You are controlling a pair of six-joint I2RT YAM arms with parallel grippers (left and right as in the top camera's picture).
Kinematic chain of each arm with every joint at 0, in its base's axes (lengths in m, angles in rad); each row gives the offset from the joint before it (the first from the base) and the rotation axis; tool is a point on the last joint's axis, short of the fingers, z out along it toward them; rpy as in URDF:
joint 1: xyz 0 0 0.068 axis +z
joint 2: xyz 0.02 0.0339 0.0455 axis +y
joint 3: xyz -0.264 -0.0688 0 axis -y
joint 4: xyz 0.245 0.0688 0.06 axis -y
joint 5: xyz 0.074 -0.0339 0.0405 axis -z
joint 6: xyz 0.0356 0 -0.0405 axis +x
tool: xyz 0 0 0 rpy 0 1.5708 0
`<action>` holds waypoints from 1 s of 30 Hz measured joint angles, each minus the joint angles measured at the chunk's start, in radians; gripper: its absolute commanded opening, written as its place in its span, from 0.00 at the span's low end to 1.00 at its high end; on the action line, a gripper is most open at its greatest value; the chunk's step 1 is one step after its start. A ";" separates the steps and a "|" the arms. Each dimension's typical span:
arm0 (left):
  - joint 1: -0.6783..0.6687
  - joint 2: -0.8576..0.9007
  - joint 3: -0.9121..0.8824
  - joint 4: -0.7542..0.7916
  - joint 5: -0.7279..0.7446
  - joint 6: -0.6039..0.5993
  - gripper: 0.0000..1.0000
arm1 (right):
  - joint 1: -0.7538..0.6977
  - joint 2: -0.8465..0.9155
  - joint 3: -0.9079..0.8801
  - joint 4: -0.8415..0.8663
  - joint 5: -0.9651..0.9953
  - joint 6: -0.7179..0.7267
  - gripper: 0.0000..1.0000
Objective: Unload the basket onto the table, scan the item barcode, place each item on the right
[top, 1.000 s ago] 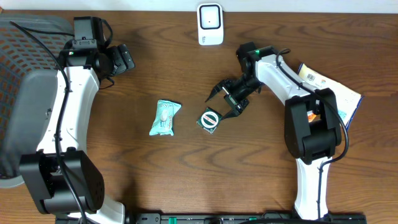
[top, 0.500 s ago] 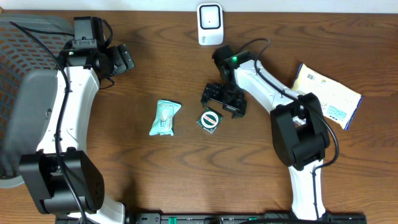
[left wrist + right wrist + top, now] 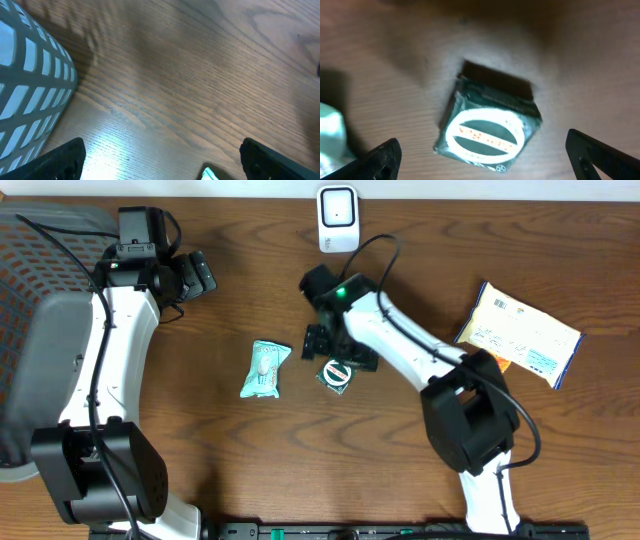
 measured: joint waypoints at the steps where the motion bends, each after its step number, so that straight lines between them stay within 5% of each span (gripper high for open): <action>1: 0.000 0.000 0.000 0.000 0.000 0.000 0.98 | 0.011 0.000 0.000 -0.012 0.023 0.020 0.99; 21: 0.000 0.000 0.000 0.000 0.000 0.000 0.98 | 0.047 0.000 -0.115 0.093 0.119 0.168 0.98; 27: 0.000 0.000 0.000 0.000 0.000 0.000 0.98 | 0.055 0.000 -0.128 0.105 0.105 0.173 0.74; 30: 0.000 0.000 0.000 0.000 0.000 0.000 0.98 | 0.055 0.000 -0.128 0.111 0.102 0.180 0.72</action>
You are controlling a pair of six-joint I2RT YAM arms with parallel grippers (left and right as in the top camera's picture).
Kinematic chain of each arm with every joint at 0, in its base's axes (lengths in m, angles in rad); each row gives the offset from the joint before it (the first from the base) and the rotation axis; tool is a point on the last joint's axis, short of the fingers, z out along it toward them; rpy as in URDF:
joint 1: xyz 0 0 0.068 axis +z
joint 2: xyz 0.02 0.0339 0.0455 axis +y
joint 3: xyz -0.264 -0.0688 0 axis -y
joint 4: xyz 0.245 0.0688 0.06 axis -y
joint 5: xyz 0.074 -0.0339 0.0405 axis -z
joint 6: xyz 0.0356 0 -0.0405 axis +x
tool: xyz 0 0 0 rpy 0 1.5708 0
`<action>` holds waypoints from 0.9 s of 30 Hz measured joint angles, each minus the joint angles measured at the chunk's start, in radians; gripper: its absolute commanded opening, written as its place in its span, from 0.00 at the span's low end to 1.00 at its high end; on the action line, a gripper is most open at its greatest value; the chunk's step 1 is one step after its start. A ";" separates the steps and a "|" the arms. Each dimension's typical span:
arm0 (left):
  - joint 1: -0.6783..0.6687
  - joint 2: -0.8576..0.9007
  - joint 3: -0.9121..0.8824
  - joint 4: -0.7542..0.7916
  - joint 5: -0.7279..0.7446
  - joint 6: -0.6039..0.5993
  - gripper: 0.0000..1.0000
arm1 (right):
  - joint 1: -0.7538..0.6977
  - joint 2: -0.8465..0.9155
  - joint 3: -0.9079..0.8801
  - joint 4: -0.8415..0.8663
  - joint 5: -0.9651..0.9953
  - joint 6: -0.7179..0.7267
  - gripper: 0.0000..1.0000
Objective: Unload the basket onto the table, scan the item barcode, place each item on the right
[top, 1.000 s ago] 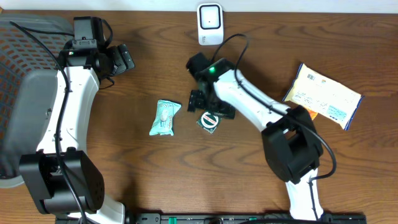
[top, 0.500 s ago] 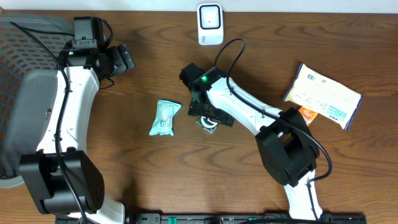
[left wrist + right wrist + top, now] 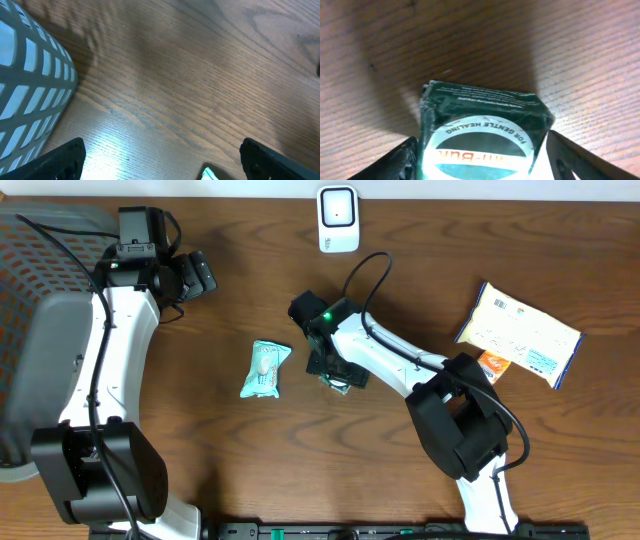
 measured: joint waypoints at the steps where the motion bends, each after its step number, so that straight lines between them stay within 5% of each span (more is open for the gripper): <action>1: 0.000 0.000 0.000 0.000 0.000 0.000 0.98 | 0.000 0.000 0.000 0.003 -0.001 0.000 0.73; 8: 0.000 0.000 0.000 0.000 0.000 0.000 0.98 | -0.014 0.000 -0.001 0.067 -0.002 -0.057 0.66; 16: 0.000 0.000 0.000 0.000 0.000 0.000 0.98 | -0.113 0.000 -0.001 0.215 -0.068 -0.294 0.64; 20: 0.000 0.000 0.000 0.000 0.000 0.000 0.98 | -0.137 0.000 -0.001 0.217 -0.140 -0.422 0.74; 27: 0.000 0.000 0.000 0.000 0.000 0.000 0.98 | -0.112 0.000 -0.001 0.144 -0.213 -0.499 0.65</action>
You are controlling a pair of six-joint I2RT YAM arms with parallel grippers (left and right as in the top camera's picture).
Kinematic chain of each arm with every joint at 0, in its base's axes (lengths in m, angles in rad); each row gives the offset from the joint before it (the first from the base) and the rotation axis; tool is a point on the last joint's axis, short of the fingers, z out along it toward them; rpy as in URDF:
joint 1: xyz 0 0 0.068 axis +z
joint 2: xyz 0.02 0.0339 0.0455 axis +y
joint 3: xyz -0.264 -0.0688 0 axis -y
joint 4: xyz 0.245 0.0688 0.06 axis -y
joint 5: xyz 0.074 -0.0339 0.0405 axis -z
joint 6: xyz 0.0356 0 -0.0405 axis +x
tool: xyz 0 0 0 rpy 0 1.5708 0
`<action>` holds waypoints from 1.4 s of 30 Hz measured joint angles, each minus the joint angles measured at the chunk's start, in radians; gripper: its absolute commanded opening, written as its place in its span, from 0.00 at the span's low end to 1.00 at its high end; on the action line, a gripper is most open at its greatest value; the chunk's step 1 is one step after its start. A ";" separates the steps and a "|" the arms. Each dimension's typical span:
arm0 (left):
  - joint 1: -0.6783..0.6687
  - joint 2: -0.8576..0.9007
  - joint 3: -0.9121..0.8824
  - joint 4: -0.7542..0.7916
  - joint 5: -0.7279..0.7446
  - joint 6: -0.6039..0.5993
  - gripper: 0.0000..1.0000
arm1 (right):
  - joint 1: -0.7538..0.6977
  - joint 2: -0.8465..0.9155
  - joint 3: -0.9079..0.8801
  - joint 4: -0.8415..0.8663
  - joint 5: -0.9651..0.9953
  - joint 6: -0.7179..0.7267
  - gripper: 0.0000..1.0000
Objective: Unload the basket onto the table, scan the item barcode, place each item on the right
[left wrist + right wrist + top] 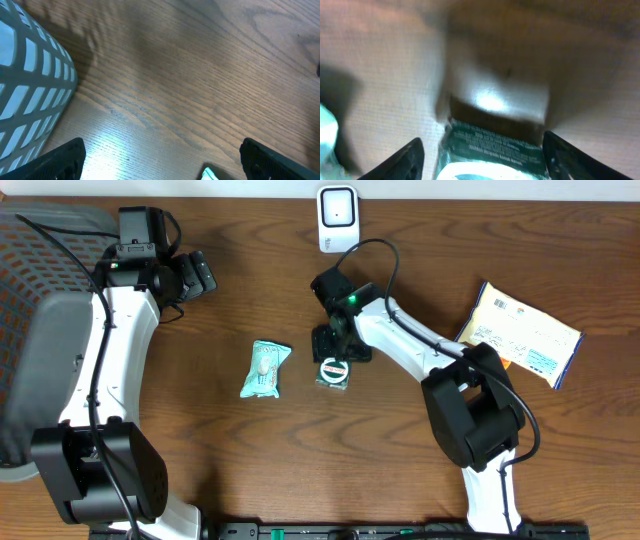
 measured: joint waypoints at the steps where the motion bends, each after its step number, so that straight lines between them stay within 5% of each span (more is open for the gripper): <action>1: 0.000 0.000 0.000 0.000 0.000 0.000 0.98 | 0.003 0.000 0.000 -0.015 -0.004 0.005 0.66; 14: 0.000 0.000 0.000 0.000 0.000 0.000 0.98 | 0.006 0.000 0.000 -0.130 0.034 0.152 0.78; 35: 0.000 0.000 0.000 0.000 0.000 0.000 0.98 | 0.012 0.000 -0.003 -0.186 -0.002 0.195 0.76; 42: 0.000 0.000 0.000 0.000 0.000 0.000 0.98 | 0.066 0.000 -0.003 -0.183 0.024 0.204 0.67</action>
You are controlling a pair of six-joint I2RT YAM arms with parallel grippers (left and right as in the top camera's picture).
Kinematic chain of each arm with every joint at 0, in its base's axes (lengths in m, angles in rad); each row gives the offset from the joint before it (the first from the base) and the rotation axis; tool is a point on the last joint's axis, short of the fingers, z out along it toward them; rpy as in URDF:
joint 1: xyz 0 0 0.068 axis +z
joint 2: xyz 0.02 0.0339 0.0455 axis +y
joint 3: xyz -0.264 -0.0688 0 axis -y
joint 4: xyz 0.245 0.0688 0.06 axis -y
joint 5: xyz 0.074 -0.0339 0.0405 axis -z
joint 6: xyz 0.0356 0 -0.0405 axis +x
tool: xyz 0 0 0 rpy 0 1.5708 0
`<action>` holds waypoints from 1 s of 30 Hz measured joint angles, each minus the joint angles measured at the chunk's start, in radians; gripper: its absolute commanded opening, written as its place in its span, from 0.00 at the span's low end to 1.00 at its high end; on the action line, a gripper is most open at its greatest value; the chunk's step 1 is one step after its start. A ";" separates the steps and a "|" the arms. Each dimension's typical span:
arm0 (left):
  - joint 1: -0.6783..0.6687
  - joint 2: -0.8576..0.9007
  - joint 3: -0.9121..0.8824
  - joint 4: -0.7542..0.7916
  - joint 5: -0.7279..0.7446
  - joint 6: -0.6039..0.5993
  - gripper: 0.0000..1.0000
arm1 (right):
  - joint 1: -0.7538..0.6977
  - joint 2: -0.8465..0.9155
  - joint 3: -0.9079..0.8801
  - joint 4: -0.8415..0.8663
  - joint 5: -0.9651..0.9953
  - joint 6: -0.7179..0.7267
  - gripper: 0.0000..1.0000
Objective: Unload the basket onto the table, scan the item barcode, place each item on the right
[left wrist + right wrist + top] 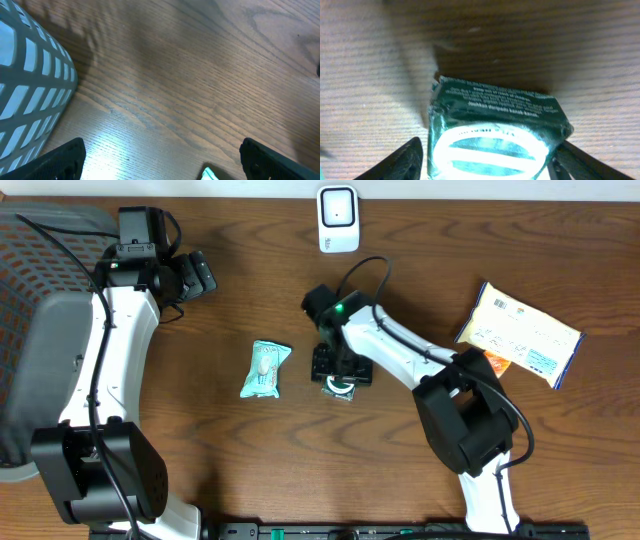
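A dark green box with a white oval label (495,145) lies on the wooden table (200,450); overhead the dark green box (341,388) peeks out below my right gripper (340,368). In the right wrist view my right gripper (487,167) is open, one finger close on each side of the box. The white scanner (337,218) stands at the far edge. At the far left, my left gripper (203,274) is open over bare wood; in its wrist view the left gripper (160,160) has nothing between its fingers.
A teal packet (265,368) lies left of the box; the teal packet's corner (207,175) shows in the left wrist view. A yellow-and-white bag (520,332) with an orange item (497,361) under it lies at right. A grey mesh basket (40,290) fills the left edge.
My right gripper has moved toward the near edge, from just beyond the green box to directly over it, so the box now sits between its fingers. The left arm has not moved.
My right gripper was wide open above the green box. Then it was low over the box with fingers narrower beside it. Then it stood a little beyond the box, and now it straddles it again. The box stayed about where it was; the left arm kept still.
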 measured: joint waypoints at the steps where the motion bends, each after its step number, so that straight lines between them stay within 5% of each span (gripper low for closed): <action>1: 0.000 0.000 0.000 0.000 0.000 0.000 0.98 | 0.004 0.000 0.000 -0.002 0.003 0.002 0.66; 11: 0.000 0.000 0.000 0.000 0.000 0.000 0.98 | 0.002 0.000 0.000 -0.002 0.024 0.011 0.42; 21: 0.000 0.000 0.000 0.000 0.000 0.000 0.98 | -0.063 0.000 0.010 -0.034 -0.068 -0.026 0.47; 30: 0.000 0.000 0.000 0.000 0.000 0.000 0.98 | -0.252 0.000 0.035 -0.050 -0.547 -0.026 0.45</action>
